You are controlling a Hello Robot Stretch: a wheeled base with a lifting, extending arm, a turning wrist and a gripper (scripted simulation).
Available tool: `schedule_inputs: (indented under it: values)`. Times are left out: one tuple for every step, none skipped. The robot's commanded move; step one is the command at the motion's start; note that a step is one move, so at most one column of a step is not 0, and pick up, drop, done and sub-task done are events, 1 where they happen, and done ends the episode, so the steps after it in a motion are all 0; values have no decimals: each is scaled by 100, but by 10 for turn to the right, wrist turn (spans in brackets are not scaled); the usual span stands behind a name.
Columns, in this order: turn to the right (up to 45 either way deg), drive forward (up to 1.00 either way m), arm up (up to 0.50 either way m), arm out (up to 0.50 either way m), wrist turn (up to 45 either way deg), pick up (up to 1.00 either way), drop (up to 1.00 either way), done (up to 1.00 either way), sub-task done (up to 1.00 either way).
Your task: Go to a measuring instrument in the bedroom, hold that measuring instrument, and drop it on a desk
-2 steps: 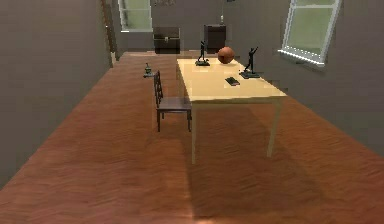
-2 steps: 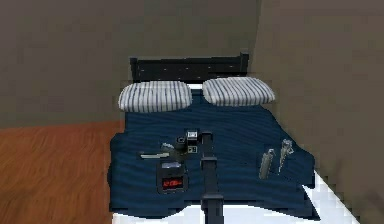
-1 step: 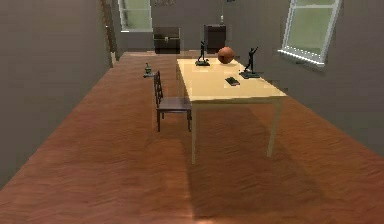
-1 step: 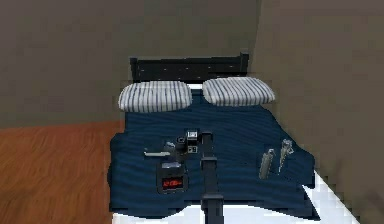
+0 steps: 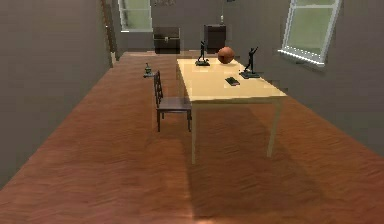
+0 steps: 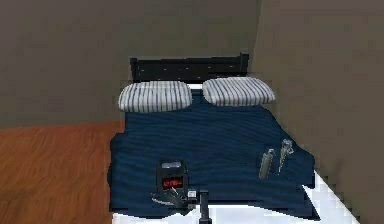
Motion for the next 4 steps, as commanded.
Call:
schedule_inputs:
  values:
    - [0, 0, 0, 0, 0, 100, 0, 0, 0]
    - [0, 0, 10, 0, 0, 0, 0, 0, 0]
    - [0, 0, 48, 0, 0, 0, 0, 0, 0]
    - [0, 0, 0, 0, -450, 0, 0, 0, 0]
